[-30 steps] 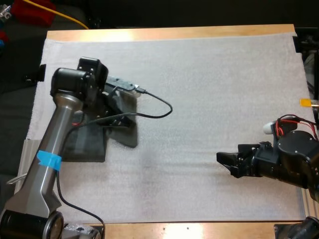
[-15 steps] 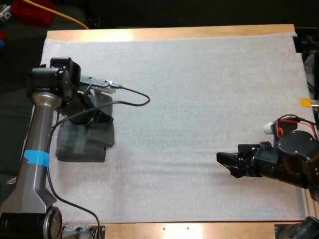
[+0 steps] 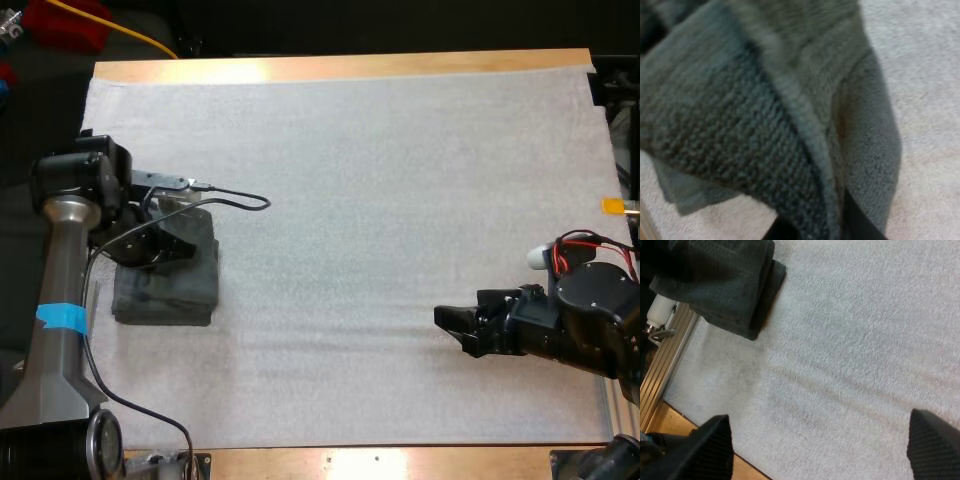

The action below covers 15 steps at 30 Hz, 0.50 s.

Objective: Pick towel from pile, fold and stack

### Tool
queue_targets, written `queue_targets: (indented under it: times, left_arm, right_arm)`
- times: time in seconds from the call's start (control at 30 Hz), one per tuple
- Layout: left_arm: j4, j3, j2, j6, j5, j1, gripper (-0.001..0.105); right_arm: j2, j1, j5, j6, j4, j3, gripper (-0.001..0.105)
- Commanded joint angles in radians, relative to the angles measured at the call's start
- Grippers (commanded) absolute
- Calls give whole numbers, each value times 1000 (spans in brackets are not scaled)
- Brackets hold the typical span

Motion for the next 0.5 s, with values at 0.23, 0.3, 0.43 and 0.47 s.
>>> queue_targets:
  times: [0.23,0.3,0.43,0.47]
  left_arm:
    - [-30,48,-10,-5,-22,52,9]
    - [-47,67,-10,-5,-42,55,25]
    - [-66,79,-10,-35,-206,55,52]
    - [-74,79,-10,-45,-268,55,57]
  right_arm:
    - [0,1,-13,-1,-3,-1,70]
    - [0,1,-31,-1,-3,-1,70]
    - [0,1,-54,-1,-3,-1,70]
    - [0,1,-54,-1,-3,-1,70]
